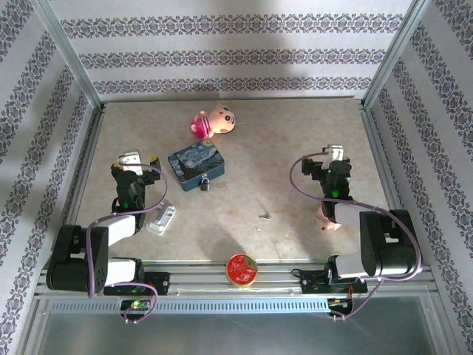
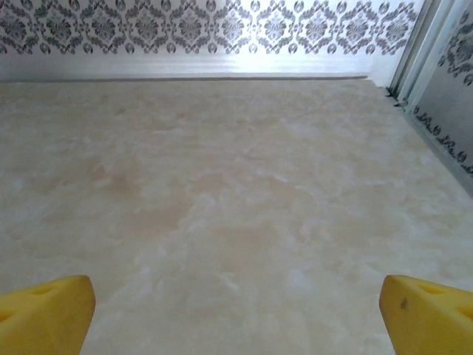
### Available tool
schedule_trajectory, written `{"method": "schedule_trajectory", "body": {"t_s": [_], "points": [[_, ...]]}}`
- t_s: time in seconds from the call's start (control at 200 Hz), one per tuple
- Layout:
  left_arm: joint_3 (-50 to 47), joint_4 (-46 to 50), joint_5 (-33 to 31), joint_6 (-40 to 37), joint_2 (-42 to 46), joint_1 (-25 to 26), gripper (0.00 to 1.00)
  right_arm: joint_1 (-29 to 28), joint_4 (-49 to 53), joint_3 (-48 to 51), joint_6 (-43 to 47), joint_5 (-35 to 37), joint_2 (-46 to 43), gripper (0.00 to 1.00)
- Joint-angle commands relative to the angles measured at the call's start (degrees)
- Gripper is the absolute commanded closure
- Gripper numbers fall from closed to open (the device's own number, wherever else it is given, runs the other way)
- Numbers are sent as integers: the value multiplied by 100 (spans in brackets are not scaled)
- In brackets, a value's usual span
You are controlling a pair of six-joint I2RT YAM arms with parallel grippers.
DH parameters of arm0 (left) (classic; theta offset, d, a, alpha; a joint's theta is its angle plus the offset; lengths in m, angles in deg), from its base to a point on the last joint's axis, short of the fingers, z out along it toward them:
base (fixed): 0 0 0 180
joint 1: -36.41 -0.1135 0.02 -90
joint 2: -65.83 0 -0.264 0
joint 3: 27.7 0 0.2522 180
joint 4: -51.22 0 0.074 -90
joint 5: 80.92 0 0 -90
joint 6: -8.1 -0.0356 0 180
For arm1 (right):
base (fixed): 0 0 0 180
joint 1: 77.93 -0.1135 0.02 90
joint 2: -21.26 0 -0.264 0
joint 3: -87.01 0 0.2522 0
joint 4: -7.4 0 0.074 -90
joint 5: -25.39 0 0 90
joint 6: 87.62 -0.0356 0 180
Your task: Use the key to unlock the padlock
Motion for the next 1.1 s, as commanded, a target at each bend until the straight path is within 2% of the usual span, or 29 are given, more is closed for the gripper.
{"method": "schedule_trajectory", "body": {"t_s": [0.0, 0.17, 0.35, 0.58, 0.805, 0.929, 1.094], "points": [[0, 513, -276, 148, 449, 47, 1, -108, 477, -180, -52, 326, -351, 2], [191, 1373, -403, 515, 1290, 47, 1, -242, 1396, -441, -385, 626, -995, 2], [546, 2349, -269, 1044, 2054, 47, 1, -674, 2318, -719, -569, 1119, -1696, 2], [1021, 3457, 467, 1671, 2687, 47, 1, -1283, 3951, -1171, -919, 1488, -2231, 2], [1209, 3966, 1214, 2231, 3086, 97, 1, -2000, 5121, -1464, -1298, 1697, -2439, 5], [1379, 4309, 1344, 2299, 3205, 389, 1, -2356, 5509, -1562, -1521, 1698, -2523, 7], [1486, 4512, 912, 2204, 3365, 1133, 1, -2776, 6016, -1784, -1791, 1645, -2521, 9]]}}
